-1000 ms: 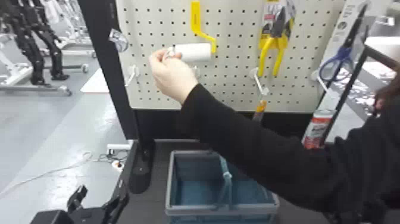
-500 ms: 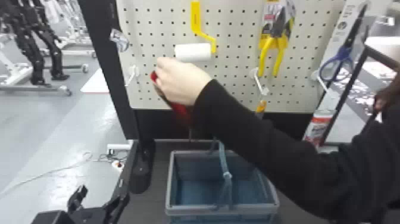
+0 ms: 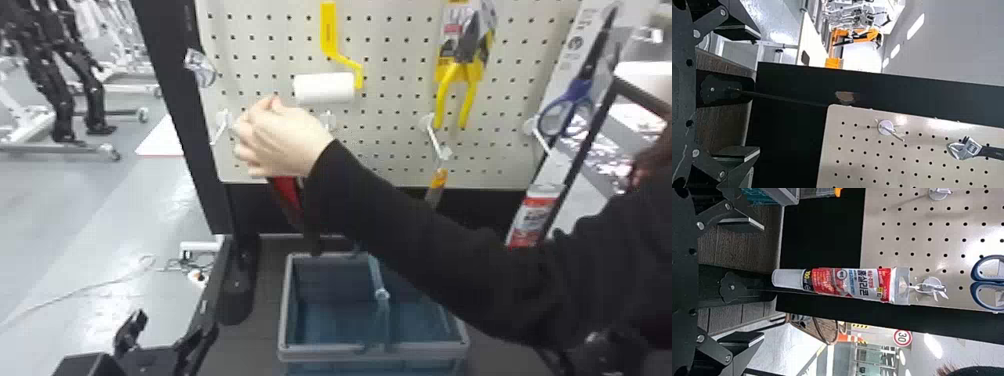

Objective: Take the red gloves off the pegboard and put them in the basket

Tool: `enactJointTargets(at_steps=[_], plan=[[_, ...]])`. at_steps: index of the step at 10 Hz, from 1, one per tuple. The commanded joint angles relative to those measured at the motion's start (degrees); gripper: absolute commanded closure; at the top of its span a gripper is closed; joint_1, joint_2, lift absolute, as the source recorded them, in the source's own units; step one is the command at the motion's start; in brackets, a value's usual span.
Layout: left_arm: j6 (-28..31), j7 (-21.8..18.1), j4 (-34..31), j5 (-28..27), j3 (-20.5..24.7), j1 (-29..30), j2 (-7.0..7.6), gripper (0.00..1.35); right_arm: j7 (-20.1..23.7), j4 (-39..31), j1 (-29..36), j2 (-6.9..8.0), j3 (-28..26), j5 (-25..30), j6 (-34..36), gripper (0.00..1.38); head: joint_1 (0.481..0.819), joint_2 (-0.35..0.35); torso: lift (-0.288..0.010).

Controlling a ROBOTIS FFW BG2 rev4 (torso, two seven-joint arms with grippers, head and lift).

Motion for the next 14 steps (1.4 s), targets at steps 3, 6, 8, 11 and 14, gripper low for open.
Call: enactJointTargets(at_steps=[3, 6, 8, 11, 14], plan=[[-0.3, 0.1, 0.2, 0.1, 0.0, 0.0, -0.24, 0.26, 0.0, 0.1, 0.0, 0.05, 0.0, 0.0, 0.0, 0.31, 0.549, 0.0, -0.1], [-0.6, 0.2, 0.3, 0.0, -0.2, 0.1, -0.24, 0.26, 0.0, 0.1, 0.1, 0.05, 0.0, -0.1, 0.0, 0.31, 0.549, 0.0, -0.1], [-1.0, 0.4, 0.4, 0.2, -0.3, 0.1, -0.24, 0.26, 0.0, 0.1, 0.1, 0.05, 0.0, -0.1, 0.0, 0.31, 0.549, 0.0, -0.1], [-1.0, 0.6, 0.4, 0.4, -0.5, 0.0, -0.24, 0.26, 0.0, 0.1, 0.1, 0.05, 0.0, -0.1, 0.0, 0.31, 0.549, 0.0, -0.1], [-1.7, 0.9, 0.6, 0.4, -0.7, 0.1, -0.24, 0.26, 0.0, 0.1, 0.1, 0.05, 0.0, -0.2, 0.0, 0.31, 0.549, 0.0, -0.1]])
